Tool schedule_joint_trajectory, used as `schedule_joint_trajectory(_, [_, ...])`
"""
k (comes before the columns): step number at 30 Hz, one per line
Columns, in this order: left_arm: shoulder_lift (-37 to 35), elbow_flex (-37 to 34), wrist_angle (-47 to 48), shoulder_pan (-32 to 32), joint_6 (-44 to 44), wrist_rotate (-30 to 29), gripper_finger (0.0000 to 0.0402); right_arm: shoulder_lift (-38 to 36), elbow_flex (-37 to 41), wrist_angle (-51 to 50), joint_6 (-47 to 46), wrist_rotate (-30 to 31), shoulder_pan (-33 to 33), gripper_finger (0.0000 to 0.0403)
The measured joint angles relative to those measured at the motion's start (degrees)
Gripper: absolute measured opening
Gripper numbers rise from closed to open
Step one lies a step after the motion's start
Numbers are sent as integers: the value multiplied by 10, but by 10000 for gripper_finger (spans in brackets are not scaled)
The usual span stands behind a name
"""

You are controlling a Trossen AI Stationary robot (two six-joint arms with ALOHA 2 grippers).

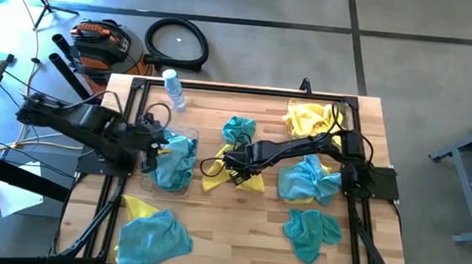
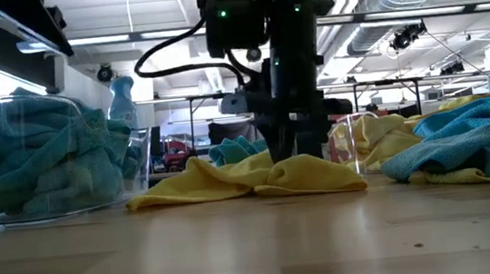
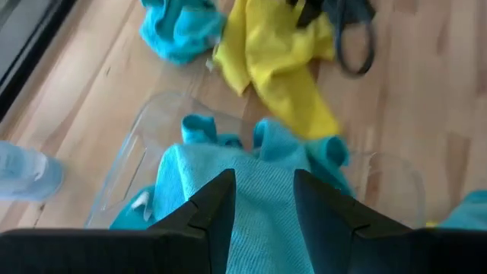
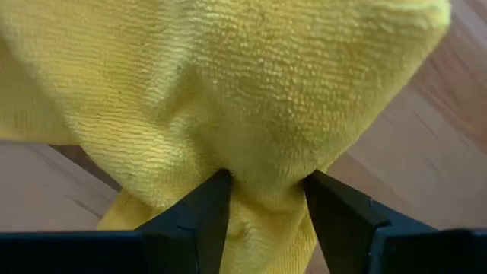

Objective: Sort microfiber towel by color & place in baskets
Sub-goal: Put the yellow microfiber cloth into the right transparent bin

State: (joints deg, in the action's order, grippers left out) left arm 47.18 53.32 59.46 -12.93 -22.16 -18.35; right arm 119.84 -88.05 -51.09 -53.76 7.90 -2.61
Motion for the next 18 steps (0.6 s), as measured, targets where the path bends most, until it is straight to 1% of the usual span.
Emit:
schedule_joint_trajectory(2, [-15,0,-7,0,3,1,124,2,0,3,-1,0,0,146])
schedule_joint_trajectory(4, [-26,0,-7,0,4,1,124,3,0,3,-5,0,0,115])
schedule_joint_trajectory(8, [-41,0,-7,0,4,1,124,-3,0,3,-13,0,-1,33])
schedule_joint_trajectory(9, [-44,0,-7,0,4,1,124,-7,0,3,-13,0,-1,17])
schedule_joint_trajectory(10, [-45,0,-7,0,4,1,124,-11,0,3,-13,4,-2,10])
schedule_joint_trajectory(11, [-47,0,-7,0,4,1,124,-15,0,8,-15,12,-4,11])
schedule_joint_trajectory(13, [-49,0,-7,0,4,1,124,-25,0,10,-19,27,-8,22])
schedule_joint_trajectory(15, [-50,0,-8,0,4,1,124,-39,0,11,-19,37,-12,23])
schedule_joint_trajectory(18, [-52,0,-8,0,3,12,124,-67,0,11,-16,55,-20,8])
